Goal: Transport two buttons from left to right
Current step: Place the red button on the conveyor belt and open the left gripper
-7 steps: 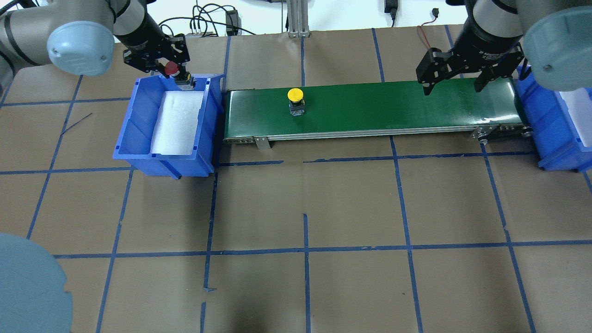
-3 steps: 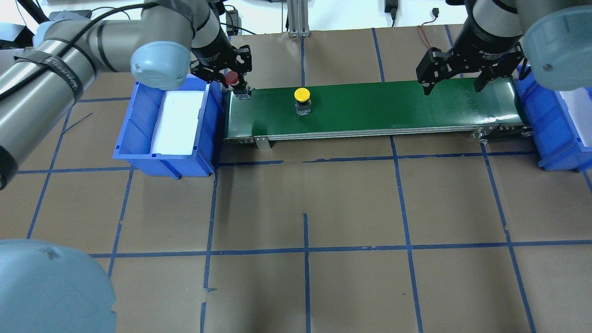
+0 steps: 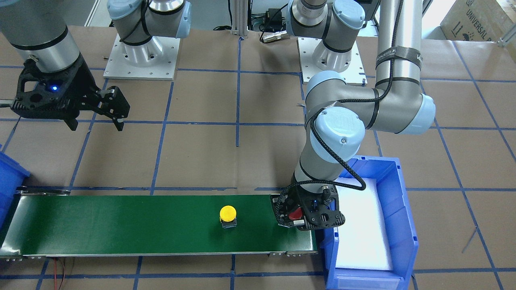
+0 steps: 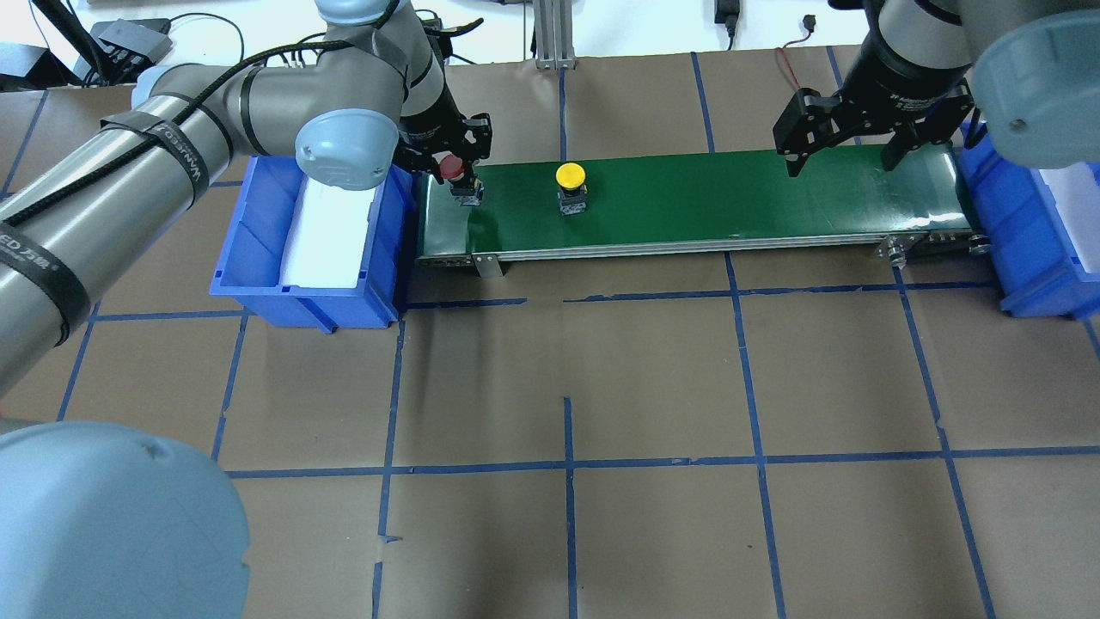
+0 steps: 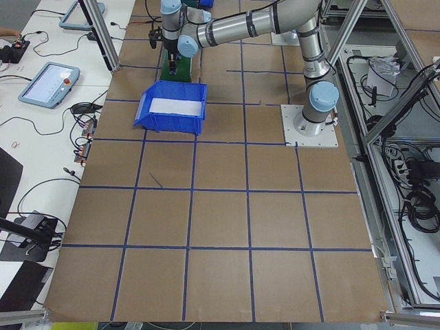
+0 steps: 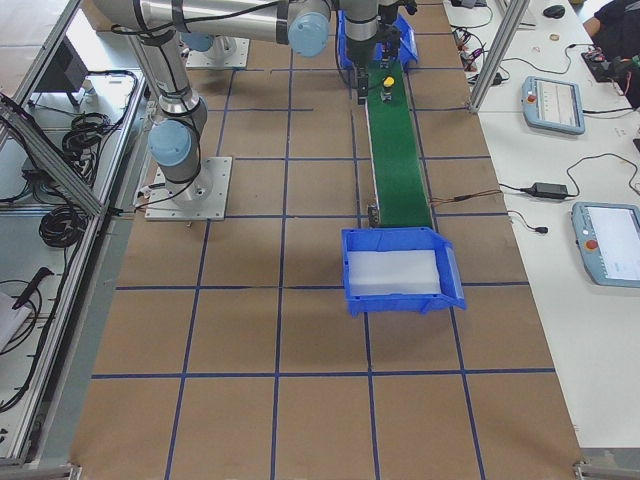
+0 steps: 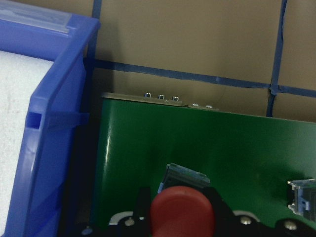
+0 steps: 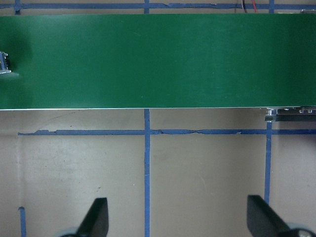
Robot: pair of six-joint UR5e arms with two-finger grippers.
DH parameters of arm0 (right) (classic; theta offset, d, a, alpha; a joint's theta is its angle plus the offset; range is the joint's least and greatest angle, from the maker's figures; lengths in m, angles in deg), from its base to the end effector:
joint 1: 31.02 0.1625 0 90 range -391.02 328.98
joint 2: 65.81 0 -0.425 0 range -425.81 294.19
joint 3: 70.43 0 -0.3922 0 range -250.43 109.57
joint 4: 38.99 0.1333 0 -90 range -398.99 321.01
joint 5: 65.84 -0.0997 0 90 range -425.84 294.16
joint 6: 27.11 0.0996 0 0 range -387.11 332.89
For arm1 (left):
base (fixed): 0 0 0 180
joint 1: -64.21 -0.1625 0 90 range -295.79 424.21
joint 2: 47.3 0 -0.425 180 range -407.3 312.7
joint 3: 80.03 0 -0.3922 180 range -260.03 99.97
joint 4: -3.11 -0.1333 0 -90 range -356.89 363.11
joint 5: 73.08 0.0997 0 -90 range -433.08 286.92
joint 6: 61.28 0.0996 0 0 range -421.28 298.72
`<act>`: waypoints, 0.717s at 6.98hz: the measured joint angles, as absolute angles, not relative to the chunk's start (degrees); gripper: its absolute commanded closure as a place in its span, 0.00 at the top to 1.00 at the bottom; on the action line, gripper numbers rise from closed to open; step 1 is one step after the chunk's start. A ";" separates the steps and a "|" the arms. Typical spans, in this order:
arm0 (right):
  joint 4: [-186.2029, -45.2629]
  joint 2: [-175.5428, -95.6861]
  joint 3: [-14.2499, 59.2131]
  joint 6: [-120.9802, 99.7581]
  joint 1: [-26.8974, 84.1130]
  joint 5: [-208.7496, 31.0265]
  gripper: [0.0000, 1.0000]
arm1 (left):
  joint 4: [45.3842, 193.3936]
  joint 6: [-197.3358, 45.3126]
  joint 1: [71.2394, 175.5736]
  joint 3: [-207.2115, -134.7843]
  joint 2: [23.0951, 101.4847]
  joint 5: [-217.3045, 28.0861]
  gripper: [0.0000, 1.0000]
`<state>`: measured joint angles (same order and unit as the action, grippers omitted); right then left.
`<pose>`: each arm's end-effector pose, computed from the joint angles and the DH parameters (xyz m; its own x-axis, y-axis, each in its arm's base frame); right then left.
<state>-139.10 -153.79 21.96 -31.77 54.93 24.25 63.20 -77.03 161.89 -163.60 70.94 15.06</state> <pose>0.0964 -0.5232 0.4679 -0.9999 -0.0101 0.0096 -0.0110 0.9950 -0.0989 -0.2259 -0.6536 0.3067 -0.9886 -0.1334 0.0692 -0.1414 0.9818 -0.1269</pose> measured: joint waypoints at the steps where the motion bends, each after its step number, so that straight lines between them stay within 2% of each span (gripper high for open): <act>1: -139.10 -153.78 21.98 -31.77 54.93 24.25 1.00 | 63.18 -77.11 161.91 -163.71 71.06 16.20 0.55; 2: -139.09 -153.78 21.97 -31.77 54.93 24.25 1.00 | 63.19 -77.23 161.94 -163.81 71.22 16.75 0.73; 3: -139.09 -153.78 21.96 -31.77 54.93 24.25 1.00 | 63.07 -77.38 161.94 -163.83 71.57 16.99 0.99; 5: -139.15 -153.78 21.93 -31.75 54.93 24.25 1.00 | 62.70 -77.75 161.94 -163.74 72.04 16.98 1.00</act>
